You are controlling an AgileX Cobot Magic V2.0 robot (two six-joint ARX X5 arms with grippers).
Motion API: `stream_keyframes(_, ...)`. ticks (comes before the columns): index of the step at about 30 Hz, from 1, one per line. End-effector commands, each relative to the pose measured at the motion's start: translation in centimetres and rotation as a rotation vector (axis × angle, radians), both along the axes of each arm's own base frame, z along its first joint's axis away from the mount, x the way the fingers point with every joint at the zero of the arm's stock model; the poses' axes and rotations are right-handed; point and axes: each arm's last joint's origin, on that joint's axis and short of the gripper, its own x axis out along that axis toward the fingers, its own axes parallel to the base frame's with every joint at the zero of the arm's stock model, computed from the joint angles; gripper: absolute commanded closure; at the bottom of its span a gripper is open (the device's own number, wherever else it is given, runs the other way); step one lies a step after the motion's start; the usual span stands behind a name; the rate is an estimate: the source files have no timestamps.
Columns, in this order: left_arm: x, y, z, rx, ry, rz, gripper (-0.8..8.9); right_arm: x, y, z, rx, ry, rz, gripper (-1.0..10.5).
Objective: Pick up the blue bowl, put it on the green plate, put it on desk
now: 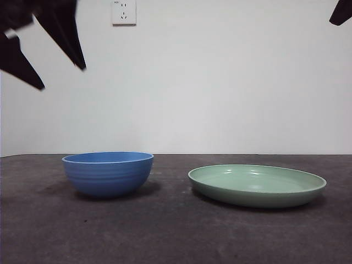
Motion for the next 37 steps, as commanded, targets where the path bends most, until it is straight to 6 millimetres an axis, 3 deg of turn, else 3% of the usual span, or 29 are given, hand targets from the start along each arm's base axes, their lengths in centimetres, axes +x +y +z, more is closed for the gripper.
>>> stream_keyframes(1,2.0,-0.7,-0.7,0.046,0.016,-0.001,3.81,0.2,0.1,0.6,0.009,-0.023,0.003,5.7)
stream_keyframes(9,6.1,-1.9,-5.1,0.097,0.101,0.005,3.81,0.2,0.1,0.6,0.009,-0.024,0.003,5.7)
stream_keyframes(18,8.4,-2.5,-9.5,0.171,0.177,0.033,3.81,0.2,0.1,0.6,0.011,-0.031,0.003,5.7)
stream_keyframes(20,8.5,-2.5,-9.9,0.174,0.187,0.034,3.93,0.2,0.1,0.6,0.011,-0.032,0.003,5.7)
stream_keyframes(30,8.6,-2.5,-10.0,0.171,0.185,0.038,7.61,0.3,0.1,0.7,0.013,-0.040,0.003,5.7)
stream_keyframes(37,8.7,-2.6,-10.0,0.168,0.178,0.038,7.97,0.3,0.1,0.7,0.013,-0.040,0.003,5.7)
